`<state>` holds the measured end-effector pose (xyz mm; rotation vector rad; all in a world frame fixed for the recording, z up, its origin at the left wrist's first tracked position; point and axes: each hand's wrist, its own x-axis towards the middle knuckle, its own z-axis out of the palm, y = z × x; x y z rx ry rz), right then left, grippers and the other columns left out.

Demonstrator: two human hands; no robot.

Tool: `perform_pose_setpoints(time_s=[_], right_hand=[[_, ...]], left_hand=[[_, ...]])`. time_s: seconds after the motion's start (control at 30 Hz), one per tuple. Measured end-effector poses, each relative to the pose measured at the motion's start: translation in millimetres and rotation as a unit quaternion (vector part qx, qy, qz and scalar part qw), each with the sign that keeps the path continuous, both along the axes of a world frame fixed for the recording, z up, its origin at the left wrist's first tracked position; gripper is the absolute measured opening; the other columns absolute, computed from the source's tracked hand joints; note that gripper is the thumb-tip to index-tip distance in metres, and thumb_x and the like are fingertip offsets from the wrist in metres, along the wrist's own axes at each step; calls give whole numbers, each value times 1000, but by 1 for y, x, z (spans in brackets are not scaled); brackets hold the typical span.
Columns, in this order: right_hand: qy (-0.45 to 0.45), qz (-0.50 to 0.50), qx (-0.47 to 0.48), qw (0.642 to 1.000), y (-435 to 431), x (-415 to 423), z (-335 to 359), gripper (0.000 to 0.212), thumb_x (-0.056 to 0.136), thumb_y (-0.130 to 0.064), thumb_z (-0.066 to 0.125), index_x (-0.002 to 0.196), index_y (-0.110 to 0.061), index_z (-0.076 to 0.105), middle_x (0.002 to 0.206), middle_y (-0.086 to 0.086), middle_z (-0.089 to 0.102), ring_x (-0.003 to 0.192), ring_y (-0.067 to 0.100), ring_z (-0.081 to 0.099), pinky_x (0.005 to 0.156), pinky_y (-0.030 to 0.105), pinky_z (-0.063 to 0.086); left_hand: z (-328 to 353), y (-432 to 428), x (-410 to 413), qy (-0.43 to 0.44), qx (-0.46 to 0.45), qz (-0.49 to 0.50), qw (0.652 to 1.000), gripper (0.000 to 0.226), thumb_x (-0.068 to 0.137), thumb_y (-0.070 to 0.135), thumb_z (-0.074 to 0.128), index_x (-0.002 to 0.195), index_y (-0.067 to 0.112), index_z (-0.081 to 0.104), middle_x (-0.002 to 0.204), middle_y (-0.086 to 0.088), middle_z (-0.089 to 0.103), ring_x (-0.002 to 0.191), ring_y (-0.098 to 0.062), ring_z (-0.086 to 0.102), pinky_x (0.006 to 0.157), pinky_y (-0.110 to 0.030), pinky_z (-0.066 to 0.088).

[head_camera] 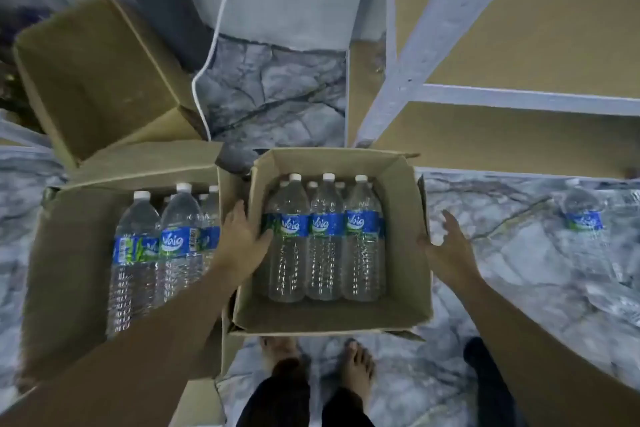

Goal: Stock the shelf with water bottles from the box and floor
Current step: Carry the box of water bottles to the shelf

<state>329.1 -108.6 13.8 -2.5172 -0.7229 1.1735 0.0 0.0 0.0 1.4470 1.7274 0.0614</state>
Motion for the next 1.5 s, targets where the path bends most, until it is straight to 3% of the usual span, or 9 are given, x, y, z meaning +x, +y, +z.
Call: perform_pose_setpoints(time_s=[0.1,0.27,0.5,0.67,0.77,0.93,1.17,1.33,1.5], right_hand=[[32,-68,32,997,-7,-8,-18,77,90,-21,69,152,-38,26,154,3,41,134,28,47,99,52,50],[-7,-32,48,998,-9,-17,-35,72,90,-10,66,151,-25,32,140,4,55,124,32,54,91,37,46],[-31,-44,79,995,-14,-14,-45,43,90,-2,58,129,-20,61,92,-5,63,89,22,60,69,28,41],[-76,-40,40,995,-14,0,-57,25,95,-6,55,117,1,64,91,11,61,84,27,55,71,33,42],[-99,-16,30,995,-17,5,-66,18,94,-9,53,105,0,64,90,24,64,89,40,60,67,42,47],[-96,-9,35,995,-22,11,-67,16,96,-12,52,104,-4,64,93,23,64,91,39,59,72,42,50],[-54,-30,51,997,-36,45,-61,18,97,-8,51,107,-3,65,97,20,62,94,35,57,71,31,39],[-66,-34,50,996,-57,97,-50,15,97,-7,52,95,3,64,80,10,53,82,27,47,66,28,31],[-74,-46,34,996,-83,172,-48,17,96,-8,52,99,4,64,89,17,57,94,31,48,70,33,38]], left_hand=[[-10,-5,9,1,5,76,997,60,84,25,68,136,9,42,127,-13,56,116,-33,55,98,-50,46],[-15,-11,12,21,13,104,994,53,90,19,60,140,17,42,130,-15,58,118,-38,54,100,-45,43],[-26,-18,9,56,45,56,996,64,91,1,50,149,23,33,134,-18,55,124,-40,50,109,-49,37],[-33,-18,7,160,21,9,987,35,99,18,43,131,8,49,112,-28,60,102,-45,57,91,-51,48],[-30,-17,11,166,28,14,986,28,99,16,46,112,-5,58,102,-31,63,96,-45,60,85,-49,50],[-22,-24,20,166,57,24,984,22,95,9,51,105,-7,63,94,-30,64,89,-44,61,80,-44,46],[-13,-28,49,150,38,15,988,21,93,4,54,106,-9,64,96,-29,66,96,-42,60,81,-35,40],[-5,-37,106,153,47,2,987,17,88,2,56,97,-7,67,87,-32,66,92,-46,57,76,-31,32],[-3,-59,182,122,60,-10,991,47,68,24,39,88,-8,67,80,-31,66,83,-47,58,75,-38,40]])
